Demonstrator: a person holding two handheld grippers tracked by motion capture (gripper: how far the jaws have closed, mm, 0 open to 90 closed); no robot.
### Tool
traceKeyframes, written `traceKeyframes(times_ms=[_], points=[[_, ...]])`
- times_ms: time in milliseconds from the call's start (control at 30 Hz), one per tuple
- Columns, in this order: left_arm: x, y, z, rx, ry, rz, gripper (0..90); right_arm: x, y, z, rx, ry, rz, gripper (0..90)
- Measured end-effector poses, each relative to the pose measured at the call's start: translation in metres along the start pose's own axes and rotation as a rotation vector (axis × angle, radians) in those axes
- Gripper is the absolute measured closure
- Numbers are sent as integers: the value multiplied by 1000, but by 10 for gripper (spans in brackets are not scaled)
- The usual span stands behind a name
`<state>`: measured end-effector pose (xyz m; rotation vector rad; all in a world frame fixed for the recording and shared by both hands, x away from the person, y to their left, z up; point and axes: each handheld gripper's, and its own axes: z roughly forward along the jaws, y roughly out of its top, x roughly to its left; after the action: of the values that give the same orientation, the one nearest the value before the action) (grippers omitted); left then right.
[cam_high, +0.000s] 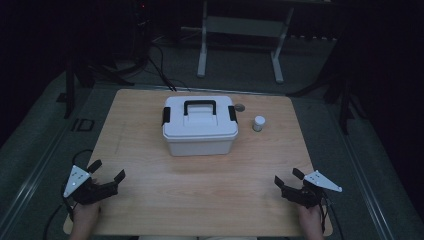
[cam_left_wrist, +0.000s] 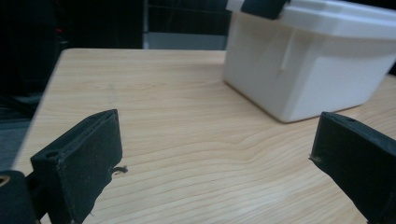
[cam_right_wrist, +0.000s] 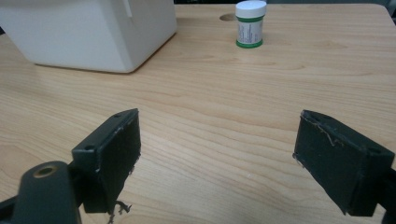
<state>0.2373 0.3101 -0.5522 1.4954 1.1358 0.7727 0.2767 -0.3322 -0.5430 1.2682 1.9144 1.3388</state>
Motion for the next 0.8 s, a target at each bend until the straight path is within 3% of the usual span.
traceKeyframes(times_ms=[100,333,400,533,567,667,800], points=[[0,-1,1,9,16,24,17,-1,-1,1,10,-6,-1,143],[0,0,1,11,35,22,17,0,-2,3,36,-6,-14,143],[-2,0,1,7,25,10,17,0,-1,3,31,-5,-15,142],[-6,-1,4,20,5,22,17,0,0,2,12,-5,-5,142],[-7,-1,5,33,-10,27,17,0,0,2,13,-5,-7,142],[-7,1,10,72,0,59,17,0,1,3,21,-19,-18,141],[-6,7,20,146,-24,18,17,-3,5,10,21,-2,28,140]])
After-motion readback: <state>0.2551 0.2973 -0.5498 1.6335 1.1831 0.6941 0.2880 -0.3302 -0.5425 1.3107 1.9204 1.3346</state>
